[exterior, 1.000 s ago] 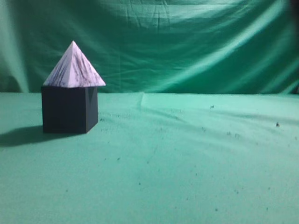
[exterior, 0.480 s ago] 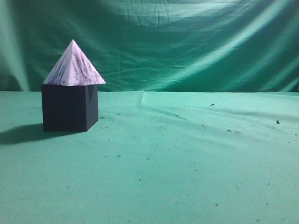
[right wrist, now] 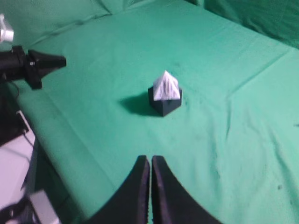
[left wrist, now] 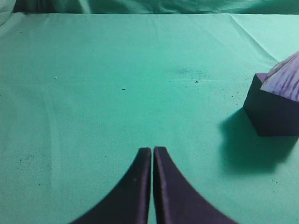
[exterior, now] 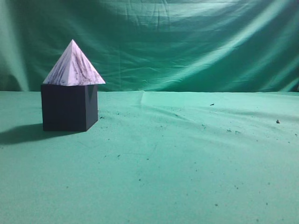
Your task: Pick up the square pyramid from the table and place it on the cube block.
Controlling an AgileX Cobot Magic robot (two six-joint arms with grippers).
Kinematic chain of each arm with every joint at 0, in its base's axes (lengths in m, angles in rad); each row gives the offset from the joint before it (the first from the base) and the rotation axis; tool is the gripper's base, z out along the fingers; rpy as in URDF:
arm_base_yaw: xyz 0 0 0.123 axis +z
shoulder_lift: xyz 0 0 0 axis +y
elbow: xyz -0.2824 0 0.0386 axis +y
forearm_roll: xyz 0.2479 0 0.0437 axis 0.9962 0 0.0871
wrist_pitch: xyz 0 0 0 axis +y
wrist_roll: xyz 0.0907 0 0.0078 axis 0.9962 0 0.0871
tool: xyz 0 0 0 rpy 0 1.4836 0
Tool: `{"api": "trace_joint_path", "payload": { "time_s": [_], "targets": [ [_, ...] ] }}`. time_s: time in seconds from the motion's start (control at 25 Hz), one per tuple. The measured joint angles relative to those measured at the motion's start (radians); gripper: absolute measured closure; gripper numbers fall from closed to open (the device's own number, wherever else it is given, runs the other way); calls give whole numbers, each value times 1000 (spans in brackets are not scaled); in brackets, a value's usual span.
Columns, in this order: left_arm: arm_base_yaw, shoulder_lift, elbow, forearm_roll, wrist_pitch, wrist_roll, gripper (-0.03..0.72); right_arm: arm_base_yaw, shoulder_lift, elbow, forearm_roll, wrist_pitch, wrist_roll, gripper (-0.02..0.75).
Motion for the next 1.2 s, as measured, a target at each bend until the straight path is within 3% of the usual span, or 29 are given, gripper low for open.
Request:
{"api": "trace_joint_path", "payload": {
  "time_s": [0.28, 0.44, 0.72, 0.84, 1.0, 1.08, 1.2],
  "targets": [
    [0, 0, 0, 0, 0, 0, 688, 0, -60, 15, -33, 41, 15, 738],
    [0, 0, 0, 0, 0, 0, 688, -47, -108, 130, -106, -176, 15, 738],
    [0, 0, 0, 1, 0, 0, 688, -352, -321, 501, -127, -644, 15, 738],
    [0, 0, 0, 1, 0, 0, 688, -515, -430, 660, -127, -769, 15, 738],
    [0, 0, 0, 1, 0, 0, 688, -725, -470, 812, -101, -826, 17, 738],
    [0, 0, 0, 1, 0, 0, 688, -780, -470, 864, -82, -833, 17, 738],
    [0, 0, 0, 1, 0, 0, 688, -797, -470, 925, -72, -838, 17, 738]
  ]
}}
